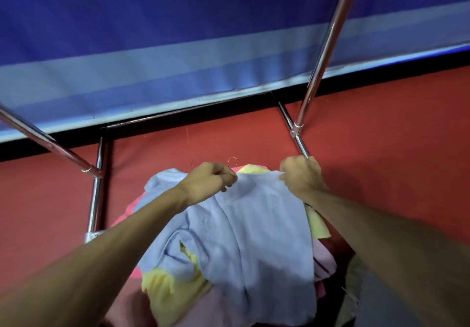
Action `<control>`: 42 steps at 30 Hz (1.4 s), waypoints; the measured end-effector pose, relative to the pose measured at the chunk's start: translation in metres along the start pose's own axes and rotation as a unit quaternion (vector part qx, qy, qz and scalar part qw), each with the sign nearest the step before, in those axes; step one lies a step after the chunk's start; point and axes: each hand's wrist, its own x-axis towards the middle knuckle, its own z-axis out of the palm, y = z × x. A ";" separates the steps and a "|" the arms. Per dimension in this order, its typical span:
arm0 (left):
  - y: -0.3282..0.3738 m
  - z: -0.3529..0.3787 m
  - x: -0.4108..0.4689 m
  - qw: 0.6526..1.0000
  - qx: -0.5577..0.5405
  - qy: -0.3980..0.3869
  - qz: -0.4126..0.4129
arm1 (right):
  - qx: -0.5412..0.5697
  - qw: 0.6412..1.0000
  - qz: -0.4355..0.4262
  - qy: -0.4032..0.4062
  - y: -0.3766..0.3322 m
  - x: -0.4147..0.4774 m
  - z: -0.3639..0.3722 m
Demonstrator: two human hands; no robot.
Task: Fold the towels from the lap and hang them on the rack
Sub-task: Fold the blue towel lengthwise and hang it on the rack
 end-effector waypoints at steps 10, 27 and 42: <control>0.059 -0.051 -0.116 0.985 0.078 0.119 0.094 | 0.381 0.915 -0.135 -0.007 -0.061 -0.058 -0.152; 0.091 -0.093 -0.230 0.961 -0.013 0.253 0.114 | 0.586 0.769 -0.256 0.006 -0.146 -0.150 -0.289; 0.099 -0.074 -0.254 0.930 -0.074 0.257 0.252 | 0.587 0.753 -0.298 -0.002 -0.114 -0.175 -0.288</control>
